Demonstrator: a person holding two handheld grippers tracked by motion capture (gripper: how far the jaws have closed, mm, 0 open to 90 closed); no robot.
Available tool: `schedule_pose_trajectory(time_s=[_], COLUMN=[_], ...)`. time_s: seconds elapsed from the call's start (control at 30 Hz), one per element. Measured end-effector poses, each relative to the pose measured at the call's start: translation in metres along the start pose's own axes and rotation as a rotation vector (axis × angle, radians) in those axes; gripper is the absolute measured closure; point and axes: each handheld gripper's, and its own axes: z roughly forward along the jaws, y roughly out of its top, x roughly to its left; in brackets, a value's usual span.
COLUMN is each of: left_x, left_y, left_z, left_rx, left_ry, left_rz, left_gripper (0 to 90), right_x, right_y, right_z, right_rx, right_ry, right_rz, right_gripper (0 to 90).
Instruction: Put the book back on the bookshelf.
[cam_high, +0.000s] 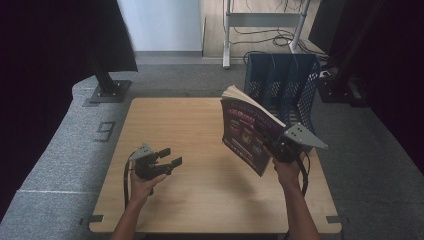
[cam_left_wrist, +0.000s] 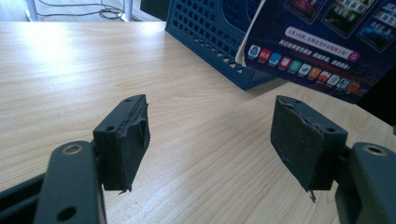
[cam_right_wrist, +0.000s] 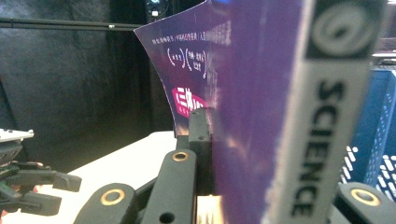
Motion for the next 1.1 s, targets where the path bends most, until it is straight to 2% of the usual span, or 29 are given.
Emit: schedule_pose_trajectory(time_s=[0.3,1.1], left_x=[0.0,0.002], left_y=[0.0,-0.001], left_z=[0.0,0.0], left_rx=[0.005,0.006], left_ry=[-0.001,0.004], left_rz=[0.003,-0.003], left_gripper=[28.3,28.8], right_x=[-0.01,-0.035], right_y=[0.01,0.02], right_z=[-0.005,-0.002], right_rx=[-0.015,-0.034], right_ry=[-0.033,-0.117], right_rz=[0.006,0.04], right_gripper=[81.8,81.9])
